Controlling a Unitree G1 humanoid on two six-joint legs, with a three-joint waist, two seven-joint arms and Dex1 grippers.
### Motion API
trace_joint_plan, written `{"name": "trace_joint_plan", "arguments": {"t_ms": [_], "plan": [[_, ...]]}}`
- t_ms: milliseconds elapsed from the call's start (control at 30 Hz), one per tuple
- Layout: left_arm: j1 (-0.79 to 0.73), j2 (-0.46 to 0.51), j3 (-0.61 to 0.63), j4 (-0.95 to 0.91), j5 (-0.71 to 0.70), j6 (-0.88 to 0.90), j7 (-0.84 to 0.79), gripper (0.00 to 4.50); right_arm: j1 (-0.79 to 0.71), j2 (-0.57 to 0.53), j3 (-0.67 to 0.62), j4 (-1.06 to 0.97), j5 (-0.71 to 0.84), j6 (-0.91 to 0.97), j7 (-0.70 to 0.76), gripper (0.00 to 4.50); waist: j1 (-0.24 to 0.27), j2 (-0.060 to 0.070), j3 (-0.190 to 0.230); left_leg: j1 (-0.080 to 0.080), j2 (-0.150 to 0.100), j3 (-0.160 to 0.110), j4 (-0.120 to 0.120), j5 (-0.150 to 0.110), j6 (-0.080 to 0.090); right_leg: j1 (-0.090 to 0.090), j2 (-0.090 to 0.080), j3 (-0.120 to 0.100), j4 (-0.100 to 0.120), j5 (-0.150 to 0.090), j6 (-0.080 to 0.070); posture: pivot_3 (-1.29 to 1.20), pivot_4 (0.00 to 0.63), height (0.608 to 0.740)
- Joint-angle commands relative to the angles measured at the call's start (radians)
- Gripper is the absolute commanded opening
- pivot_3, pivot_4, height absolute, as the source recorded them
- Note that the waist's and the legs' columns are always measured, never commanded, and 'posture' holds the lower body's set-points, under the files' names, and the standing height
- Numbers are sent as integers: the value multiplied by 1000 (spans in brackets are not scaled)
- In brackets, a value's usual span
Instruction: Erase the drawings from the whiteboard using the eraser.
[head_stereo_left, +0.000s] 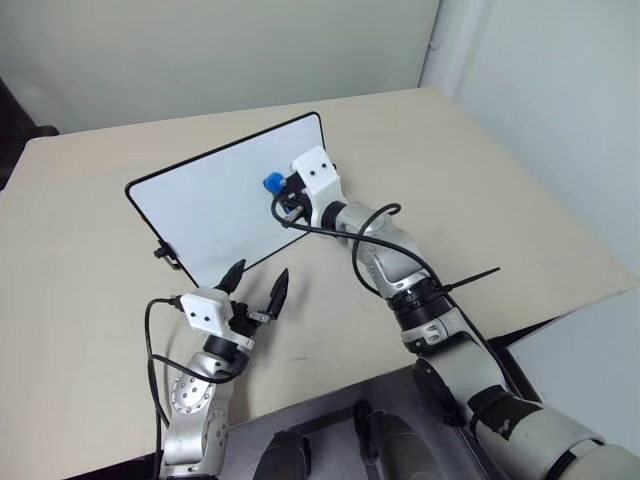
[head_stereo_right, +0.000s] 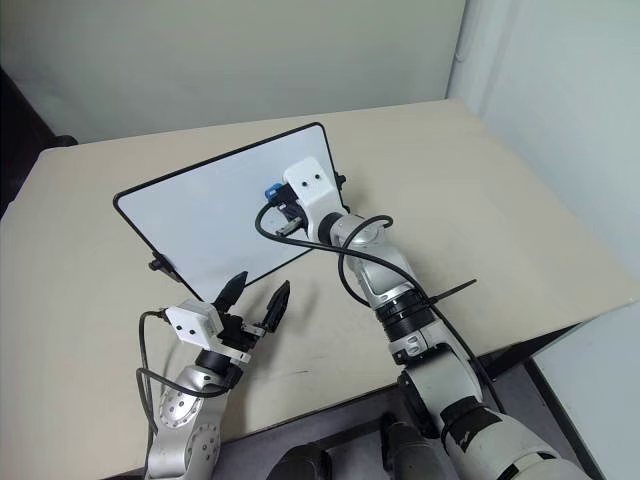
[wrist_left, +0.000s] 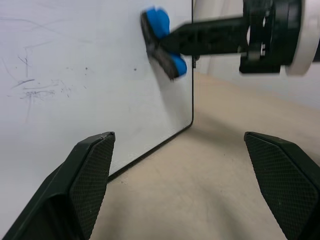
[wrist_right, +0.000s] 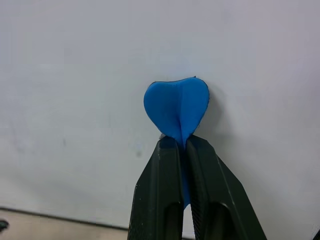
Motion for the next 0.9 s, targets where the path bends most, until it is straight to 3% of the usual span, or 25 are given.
{"name": "trace_joint_plan", "arguments": {"t_ms": [33, 400, 900], "plan": [[-9, -6, -8, -9, -2, -12, -9, 4500, -11, 6, 4, -31, 8, -5, 7, 11, 0, 0, 0, 0, 0, 0, 0, 0, 0, 0, 0, 0, 0, 0, 0, 0, 150, 740], [-13, -13, -18, 1, 7, -19, -11, 4500, 66, -5, 94, 70, -45, 15, 26, 11, 0, 0, 0, 0, 0, 0, 0, -1, 0, 0, 0, 0, 0, 1, -2, 0, 150, 740], [-28, -18, -17, 17, 12, -22, -10, 4500, -25, -10, -1, 6, -1, 10, 11, 11, 0, 0, 0, 0, 0, 0, 0, -1, 0, 0, 0, 0, 0, 1, -2, 0, 150, 740]]}}
